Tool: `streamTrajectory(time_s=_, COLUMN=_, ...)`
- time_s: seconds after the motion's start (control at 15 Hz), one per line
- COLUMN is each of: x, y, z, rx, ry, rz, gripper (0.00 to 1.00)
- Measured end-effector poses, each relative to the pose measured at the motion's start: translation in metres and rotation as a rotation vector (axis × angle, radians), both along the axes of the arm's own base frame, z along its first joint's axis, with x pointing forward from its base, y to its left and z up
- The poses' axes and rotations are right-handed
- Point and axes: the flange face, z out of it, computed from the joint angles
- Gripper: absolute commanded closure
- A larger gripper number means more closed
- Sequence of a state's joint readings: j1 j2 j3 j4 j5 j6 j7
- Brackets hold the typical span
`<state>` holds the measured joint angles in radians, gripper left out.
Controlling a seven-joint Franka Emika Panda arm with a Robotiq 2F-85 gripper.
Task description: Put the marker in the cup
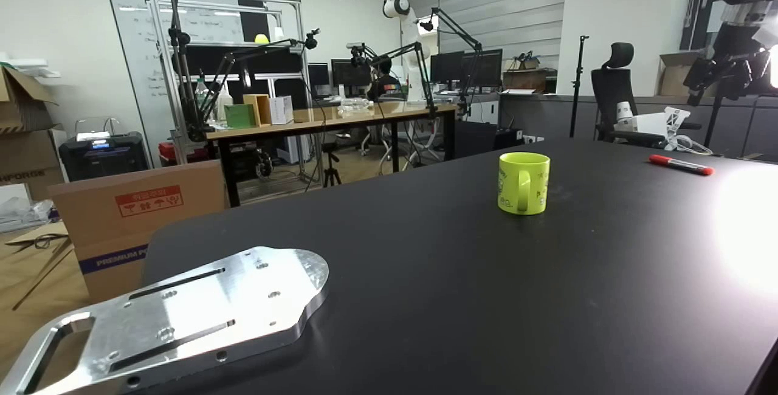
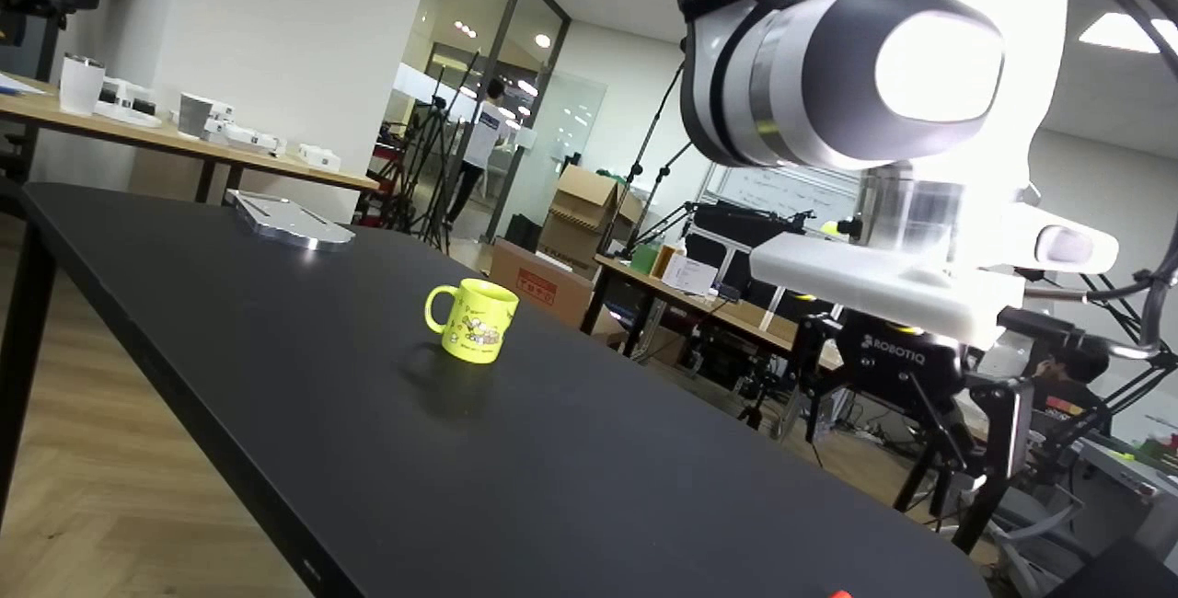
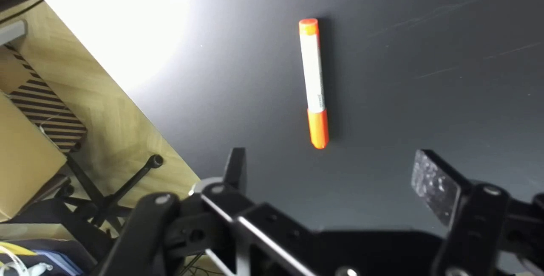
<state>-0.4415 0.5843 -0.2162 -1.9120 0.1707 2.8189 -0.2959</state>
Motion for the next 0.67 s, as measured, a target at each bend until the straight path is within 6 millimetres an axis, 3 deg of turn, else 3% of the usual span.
streamTrajectory(time_s=0.2, x=0.0017, y=-0.0069, z=-0.0149, rx=-0.007, ry=0.007, rz=-0.026, gripper=0.00)
streamTrajectory(time_s=0.67, x=0.0047, y=-0.0070, z=-0.0141, rx=-0.009, ry=0.003, rz=-0.025, gripper=0.00)
